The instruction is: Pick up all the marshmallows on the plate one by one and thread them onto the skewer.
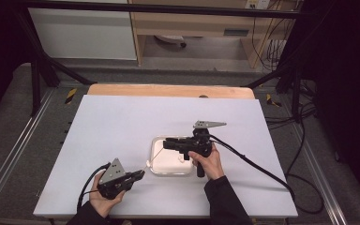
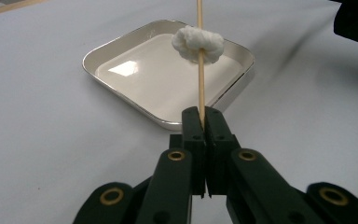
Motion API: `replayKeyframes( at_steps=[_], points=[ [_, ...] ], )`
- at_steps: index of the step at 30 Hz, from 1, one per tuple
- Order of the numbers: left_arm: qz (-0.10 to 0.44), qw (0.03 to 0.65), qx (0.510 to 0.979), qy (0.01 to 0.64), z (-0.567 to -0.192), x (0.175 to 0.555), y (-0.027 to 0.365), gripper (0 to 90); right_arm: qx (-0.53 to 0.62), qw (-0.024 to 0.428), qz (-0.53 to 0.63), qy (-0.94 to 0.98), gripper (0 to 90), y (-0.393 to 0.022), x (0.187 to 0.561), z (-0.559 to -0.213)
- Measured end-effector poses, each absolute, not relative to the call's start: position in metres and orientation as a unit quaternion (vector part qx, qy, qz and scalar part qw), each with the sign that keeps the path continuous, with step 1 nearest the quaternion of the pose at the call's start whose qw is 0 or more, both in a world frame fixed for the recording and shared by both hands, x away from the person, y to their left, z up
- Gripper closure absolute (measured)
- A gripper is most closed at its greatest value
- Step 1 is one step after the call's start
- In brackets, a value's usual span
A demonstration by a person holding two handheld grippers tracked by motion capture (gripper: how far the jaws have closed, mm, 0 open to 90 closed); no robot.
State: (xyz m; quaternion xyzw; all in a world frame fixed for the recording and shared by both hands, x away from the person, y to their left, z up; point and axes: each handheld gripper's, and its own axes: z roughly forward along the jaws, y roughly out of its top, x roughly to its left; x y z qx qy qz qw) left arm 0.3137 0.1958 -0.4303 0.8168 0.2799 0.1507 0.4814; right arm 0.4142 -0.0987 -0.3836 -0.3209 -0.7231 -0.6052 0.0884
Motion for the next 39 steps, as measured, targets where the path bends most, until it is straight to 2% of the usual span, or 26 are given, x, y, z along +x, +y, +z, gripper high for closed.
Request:
replayKeyframes(
  at_steps=[14, 22, 24, 25, 32, 34, 35, 39],
  points=[
    [0.150, 0.473, 0.822, 0.280, -0.433, 0.313, 0.193, 88.6, -0.312, 0.097, -0.607, -0.724, 77.9, -0.092, 0.406, -0.392],
    [0.152, 0.474, 0.820, 0.281, -0.433, 0.313, 0.193, 88.6, -0.312, 0.094, -0.608, -0.724, 78.4, -0.087, 0.402, -0.398],
    [0.143, 0.493, 0.812, 0.278, -0.431, 0.313, 0.192, 88.6, -0.309, 0.099, -0.608, -0.725, 78.4, -0.085, 0.401, -0.400],
    [0.149, 0.491, 0.812, 0.277, -0.429, 0.313, 0.190, 88.6, -0.297, 0.116, -0.591, -0.741, 78.2, -0.080, 0.400, -0.404],
    [0.158, 0.481, 0.813, 0.286, -0.432, 0.315, 0.187, 88.5, -0.290, 0.113, -0.584, -0.750, 76.8, -0.063, 0.394, -0.415],
    [0.158, 0.483, 0.813, 0.285, -0.432, 0.315, 0.186, 88.5, -0.291, 0.106, -0.585, -0.750, 73.4, -0.063, 0.394, -0.414],
    [0.158, 0.484, 0.813, 0.284, -0.432, 0.315, 0.186, 88.5, -0.294, 0.097, -0.582, -0.752, 66.6, -0.064, 0.394, -0.412],
    [0.160, 0.480, 0.811, 0.292, -0.433, 0.315, 0.187, 88.5, -0.292, 0.075, -0.578, -0.758, 52.5, -0.068, 0.392, -0.407]
  ],
)
